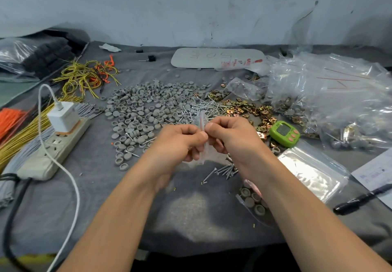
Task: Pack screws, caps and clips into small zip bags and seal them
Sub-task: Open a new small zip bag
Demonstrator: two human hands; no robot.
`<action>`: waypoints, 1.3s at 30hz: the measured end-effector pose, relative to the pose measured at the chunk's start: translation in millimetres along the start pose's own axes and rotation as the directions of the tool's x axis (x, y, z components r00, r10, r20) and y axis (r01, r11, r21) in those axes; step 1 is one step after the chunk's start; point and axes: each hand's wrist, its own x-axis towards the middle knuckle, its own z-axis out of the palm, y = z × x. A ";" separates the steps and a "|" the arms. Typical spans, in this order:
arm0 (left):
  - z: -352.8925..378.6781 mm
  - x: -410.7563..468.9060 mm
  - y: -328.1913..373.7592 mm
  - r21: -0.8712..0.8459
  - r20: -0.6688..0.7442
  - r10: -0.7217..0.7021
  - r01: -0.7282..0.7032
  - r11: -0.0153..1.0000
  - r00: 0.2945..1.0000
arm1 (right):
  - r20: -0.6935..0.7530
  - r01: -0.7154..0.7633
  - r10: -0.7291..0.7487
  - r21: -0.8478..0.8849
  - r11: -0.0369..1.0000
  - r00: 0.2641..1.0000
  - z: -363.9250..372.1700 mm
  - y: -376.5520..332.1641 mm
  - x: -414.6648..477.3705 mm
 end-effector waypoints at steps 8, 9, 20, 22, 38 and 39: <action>2.6 1.6 -0.7 0.679 -0.454 0.372 0.043 0.733 0.810 | -0.109 0.134 -0.251 -0.612 0.779 0.962 8.4 -5.2 -8.5; -2.5 3.0 0.6 0.695 -0.510 0.404 0.087 0.714 0.759 | -0.118 0.132 -0.261 -0.628 0.767 0.958 7.6 -5.5 -8.6; -8.0 -3.6 -12.1 0.800 -0.254 0.690 -0.254 0.544 0.677 | -0.112 0.397 -0.642 -0.702 0.591 0.759 42.9 -2.3 -24.9; -11.4 -4.3 -13.4 0.743 -0.245 0.687 -0.323 0.586 0.684 | -0.087 0.377 -0.558 -0.651 0.659 0.825 44.2 1.8 -23.5; 10.8 -13.2 -36.9 0.776 0.019 0.905 -0.576 0.255 0.425 | 0.136 -0.357 0.378 0.704 0.614 0.916 36.2 -4.6 4.9; 13.0 -13.8 -36.8 0.785 0.029 0.903 -0.570 0.245 0.428 | 0.172 -0.386 0.390 0.721 0.575 0.904 33.8 -5.2 4.6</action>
